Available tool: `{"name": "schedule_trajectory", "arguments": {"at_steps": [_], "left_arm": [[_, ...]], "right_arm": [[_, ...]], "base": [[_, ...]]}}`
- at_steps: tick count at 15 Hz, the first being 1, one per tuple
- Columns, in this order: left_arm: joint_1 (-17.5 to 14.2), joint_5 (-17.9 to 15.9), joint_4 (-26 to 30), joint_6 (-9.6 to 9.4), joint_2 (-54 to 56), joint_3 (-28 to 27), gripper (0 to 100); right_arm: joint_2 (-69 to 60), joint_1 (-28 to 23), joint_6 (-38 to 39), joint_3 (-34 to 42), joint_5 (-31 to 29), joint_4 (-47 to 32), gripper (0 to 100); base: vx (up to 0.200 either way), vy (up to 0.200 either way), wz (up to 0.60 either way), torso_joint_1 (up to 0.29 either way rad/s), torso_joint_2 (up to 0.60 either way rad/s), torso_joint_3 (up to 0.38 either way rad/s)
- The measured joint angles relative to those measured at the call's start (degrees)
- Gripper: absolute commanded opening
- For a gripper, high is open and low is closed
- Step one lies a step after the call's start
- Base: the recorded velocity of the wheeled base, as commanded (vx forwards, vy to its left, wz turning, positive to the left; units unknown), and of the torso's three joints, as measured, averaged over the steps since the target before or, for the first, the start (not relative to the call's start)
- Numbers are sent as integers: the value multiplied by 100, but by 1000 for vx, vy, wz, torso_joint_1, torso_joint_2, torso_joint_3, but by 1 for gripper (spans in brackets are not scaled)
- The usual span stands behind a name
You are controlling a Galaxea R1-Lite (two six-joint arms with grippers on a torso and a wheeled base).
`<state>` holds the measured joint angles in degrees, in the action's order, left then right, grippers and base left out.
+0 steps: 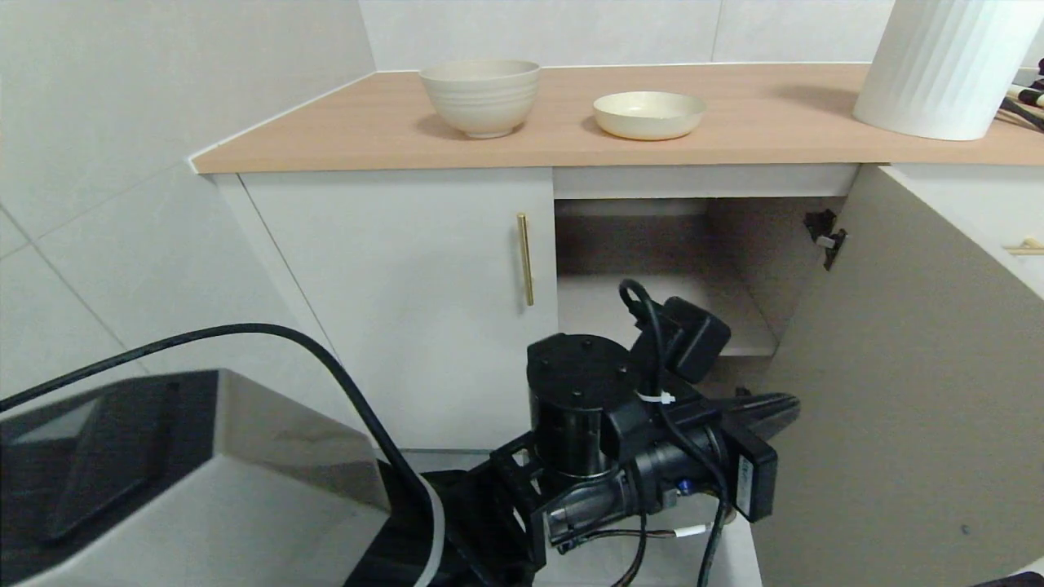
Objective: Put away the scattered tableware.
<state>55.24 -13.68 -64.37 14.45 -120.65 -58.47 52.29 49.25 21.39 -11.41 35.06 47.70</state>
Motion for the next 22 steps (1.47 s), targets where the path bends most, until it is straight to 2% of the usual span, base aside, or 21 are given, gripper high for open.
{"name": "schedule_trajectory", "arguments": {"at_steps": [4, 7, 9, 12, 13, 14, 15, 16, 17, 19, 22], "left_arm": [[-783, 35, -55, -24, 734, 745, 0], [-1604, 41, 224, -35, 1663, 1512, 0], [-2159, 41, 1072, -79, 2448, 1908, 0], [-2892, 44, 3202, -145, 3774, 2089, 0], [-3167, 41, 3790, -162, 4213, 2080, 0], [-3443, 41, 4144, -176, 4568, 2065, 0], [-3691, 40, 4262, -184, 4860, 2052, 0], [-3871, 41, 4330, -189, 5094, 2047, 0], [-3964, 46, 4329, -191, 5243, 2047, 0], [-4137, 49, 4333, -196, 5417, 2027, 0], [-4190, 40, 4337, -197, 5499, 2038, 0]], "right_arm": [[542, -105, 0, -182, -597, 11, 100], [1340, -492, -16, -691, -747, 26, 100], [2020, -870, -65, -1209, -789, 6, 100], [3213, -1417, -402, -2099, -868, -178, 100], [3628, -1593, -539, -2376, -1090, -321, 100], [3991, -1714, -653, -2573, -1534, -385, 100], [4322, -1770, -774, -2726, -2294, -389, 100], [4598, -1773, -862, -2861, -3000, -391, 100], [4741, -1709, -911, -2944, -3220, -446, 100], [4608, -1582, -968, -3170, -3271, -1068, 100], [3845, -1620, -991, -3528, -3195, -2381, 100]], "base": [[0, 0, 0, 0, 0, 0], [0, 0, 0, 0, 0, 0], [0, 0, 0, 0, 0, 0], [0, 0, 0, 0, 0, 0], [0, 0, 0, 0, 0, 0], [0, 0, 0, 0, 0, 0], [0, 0, 0, 0, 0, 0], [0, 0, 0, 0, 0, 0], [0, 0, 0, 0, 0, 0], [0, 0, 0, 0, 0, 0], [0, 0, 0, 0, 0, 0]]}}
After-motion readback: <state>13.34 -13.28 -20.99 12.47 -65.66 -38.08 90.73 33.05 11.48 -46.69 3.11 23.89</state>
